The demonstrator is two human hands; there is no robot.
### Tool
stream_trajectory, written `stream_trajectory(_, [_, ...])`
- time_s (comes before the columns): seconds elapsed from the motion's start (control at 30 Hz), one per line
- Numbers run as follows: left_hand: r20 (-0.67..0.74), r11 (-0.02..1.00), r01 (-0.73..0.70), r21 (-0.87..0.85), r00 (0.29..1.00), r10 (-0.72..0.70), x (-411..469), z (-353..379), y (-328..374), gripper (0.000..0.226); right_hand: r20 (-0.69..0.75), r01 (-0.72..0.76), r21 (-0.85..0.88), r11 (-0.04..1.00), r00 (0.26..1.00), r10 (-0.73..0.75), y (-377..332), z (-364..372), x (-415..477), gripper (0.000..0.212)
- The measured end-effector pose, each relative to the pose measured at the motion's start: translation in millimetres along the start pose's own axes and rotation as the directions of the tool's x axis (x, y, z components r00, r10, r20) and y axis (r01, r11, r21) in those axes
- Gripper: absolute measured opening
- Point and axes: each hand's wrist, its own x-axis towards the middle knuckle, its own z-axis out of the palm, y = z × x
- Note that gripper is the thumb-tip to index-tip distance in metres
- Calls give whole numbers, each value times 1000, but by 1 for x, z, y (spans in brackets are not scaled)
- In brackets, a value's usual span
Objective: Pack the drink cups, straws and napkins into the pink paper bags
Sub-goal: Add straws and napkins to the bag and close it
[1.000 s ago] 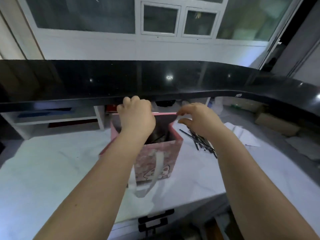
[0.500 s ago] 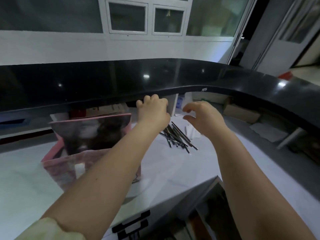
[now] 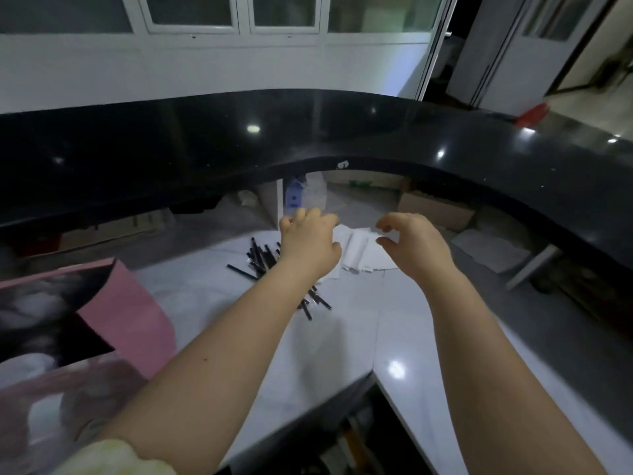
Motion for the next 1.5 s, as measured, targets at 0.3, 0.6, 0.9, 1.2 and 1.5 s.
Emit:
stream_trajectory(0.3, [192, 996, 86, 36, 977, -92, 67, 105, 8, 42, 154, -256, 190, 948, 961, 229, 83, 83, 56, 23])
stream_trajectory(0.6, [253, 989, 147, 22, 956, -148, 97, 168, 6, 47, 215, -458, 285, 842, 887, 409, 98, 167, 90, 39])
stream_trajectory(0.9, [214, 984, 178, -14, 962, -171, 114, 193, 5, 43, 358, -273, 134, 953, 910, 210, 114, 179, 124, 57])
stream_trajectory(1.2, [51, 952, 175, -251, 985, -167, 115, 212, 7, 7, 344, -202, 159, 966, 929, 138, 130, 177, 127, 69])
stream_trajectory(1.5, [-25, 953, 19, -301, 999, -28, 110, 213, -1, 11, 377, -158, 190, 969, 923, 77, 146, 176, 128, 40])
